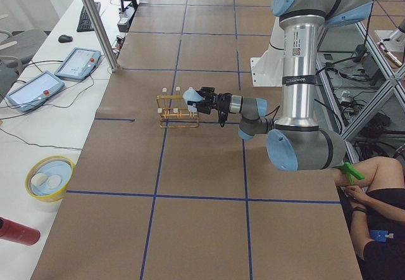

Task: Hang cup on cup holder
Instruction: 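Move the tipped cup toward a white peg on the gold rack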

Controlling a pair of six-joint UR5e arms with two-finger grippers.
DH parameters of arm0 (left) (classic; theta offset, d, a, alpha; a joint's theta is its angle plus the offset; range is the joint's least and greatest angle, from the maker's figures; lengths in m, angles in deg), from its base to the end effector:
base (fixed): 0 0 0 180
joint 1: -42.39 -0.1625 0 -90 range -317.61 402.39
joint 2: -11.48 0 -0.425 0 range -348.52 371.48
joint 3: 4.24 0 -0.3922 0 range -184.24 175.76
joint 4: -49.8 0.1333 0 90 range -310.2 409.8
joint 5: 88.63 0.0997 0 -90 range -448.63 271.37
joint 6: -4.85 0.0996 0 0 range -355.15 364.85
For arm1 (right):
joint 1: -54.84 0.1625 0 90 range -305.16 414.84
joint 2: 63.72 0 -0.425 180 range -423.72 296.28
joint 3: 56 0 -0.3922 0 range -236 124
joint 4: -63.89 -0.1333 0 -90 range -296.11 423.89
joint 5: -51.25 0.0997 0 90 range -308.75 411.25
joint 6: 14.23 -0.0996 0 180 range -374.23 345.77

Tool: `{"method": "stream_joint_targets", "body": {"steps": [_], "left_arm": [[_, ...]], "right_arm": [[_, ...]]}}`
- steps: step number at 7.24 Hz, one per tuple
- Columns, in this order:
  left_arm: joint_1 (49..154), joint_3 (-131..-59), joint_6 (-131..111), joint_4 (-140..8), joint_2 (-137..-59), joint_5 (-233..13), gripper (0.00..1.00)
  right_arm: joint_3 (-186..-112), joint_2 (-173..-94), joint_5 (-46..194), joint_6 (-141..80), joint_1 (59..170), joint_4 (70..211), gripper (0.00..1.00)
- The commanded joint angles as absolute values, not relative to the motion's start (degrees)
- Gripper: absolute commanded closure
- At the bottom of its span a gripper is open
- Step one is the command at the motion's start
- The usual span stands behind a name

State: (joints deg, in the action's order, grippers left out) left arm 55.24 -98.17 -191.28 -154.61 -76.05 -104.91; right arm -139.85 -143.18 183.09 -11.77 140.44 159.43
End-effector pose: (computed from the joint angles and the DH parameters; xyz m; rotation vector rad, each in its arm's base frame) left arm 0.2956 -0.3022 0.4752 0.7578 -1.9255 1.7238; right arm 0.0232 -0.5704 0.6265 -0.0315 -0.7302 -0.1070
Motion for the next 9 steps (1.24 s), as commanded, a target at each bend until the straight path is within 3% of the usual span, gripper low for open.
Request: {"method": "stream_joint_targets", "body": {"steps": [1,5,9], "left_arm": [[54.96,-98.11,-191.14,-154.2,-76.93,-105.24,1.0],[56.18,-97.85,-191.05,-152.01,-78.16,-105.68,1.0],[59.52,-92.49,-191.23,-152.0,-82.55,-107.87,1.0]], "right_arm": [[-139.85,-143.18,183.09,-11.77,140.36,159.51,0.0],[-139.85,-143.18,183.09,-11.77,140.45,159.51,0.0],[-139.85,-143.18,183.09,-11.77,140.36,159.51,0.0]]}}
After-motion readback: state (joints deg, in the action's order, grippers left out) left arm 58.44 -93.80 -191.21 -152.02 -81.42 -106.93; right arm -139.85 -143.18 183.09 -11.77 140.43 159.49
